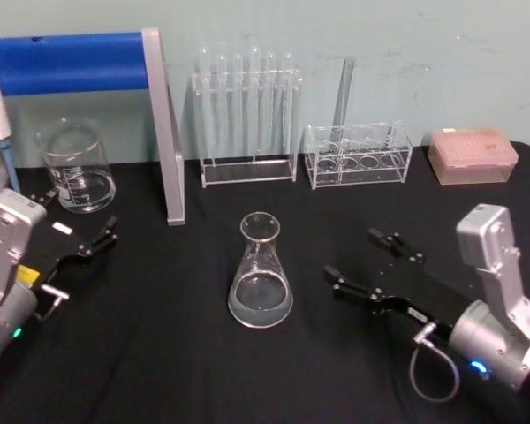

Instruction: Grasp the erlenmeyer flask with one hand, shake it three times, then place it back.

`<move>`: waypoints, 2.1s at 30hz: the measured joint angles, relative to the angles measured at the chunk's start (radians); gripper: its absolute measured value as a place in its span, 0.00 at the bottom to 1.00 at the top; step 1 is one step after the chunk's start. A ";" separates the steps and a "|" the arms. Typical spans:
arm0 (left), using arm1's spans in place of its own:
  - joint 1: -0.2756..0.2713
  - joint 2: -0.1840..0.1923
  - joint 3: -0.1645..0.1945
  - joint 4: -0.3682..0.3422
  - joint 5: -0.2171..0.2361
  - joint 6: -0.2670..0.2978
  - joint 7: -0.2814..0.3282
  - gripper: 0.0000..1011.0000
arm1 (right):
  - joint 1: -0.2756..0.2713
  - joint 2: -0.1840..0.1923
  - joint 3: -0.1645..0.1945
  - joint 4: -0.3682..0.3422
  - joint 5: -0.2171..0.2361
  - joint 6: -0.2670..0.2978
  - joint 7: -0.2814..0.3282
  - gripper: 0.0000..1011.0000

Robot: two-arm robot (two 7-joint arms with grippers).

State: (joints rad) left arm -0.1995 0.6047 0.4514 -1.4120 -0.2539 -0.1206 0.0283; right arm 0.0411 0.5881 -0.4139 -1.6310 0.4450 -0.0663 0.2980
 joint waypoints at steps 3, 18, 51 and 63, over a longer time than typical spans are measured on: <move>0.000 0.000 0.000 0.000 0.000 0.000 0.000 0.99 | 0.022 -0.025 -0.012 0.013 -0.009 0.005 0.016 0.99; 0.000 0.000 0.000 0.000 0.000 0.000 0.000 0.99 | 0.113 -0.128 -0.061 0.086 -0.060 0.016 0.088 0.99; 0.000 0.000 0.000 0.000 0.000 0.000 0.000 0.99 | 0.222 -0.292 -0.070 0.247 -0.159 0.026 0.125 0.99; 0.000 0.000 0.000 0.000 0.000 0.000 0.000 0.99 | 0.221 -0.296 -0.067 0.248 -0.167 0.022 0.124 0.99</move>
State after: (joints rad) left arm -0.1995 0.6047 0.4514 -1.4120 -0.2539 -0.1206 0.0283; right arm 0.2625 0.2916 -0.4810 -1.3828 0.2781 -0.0447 0.4215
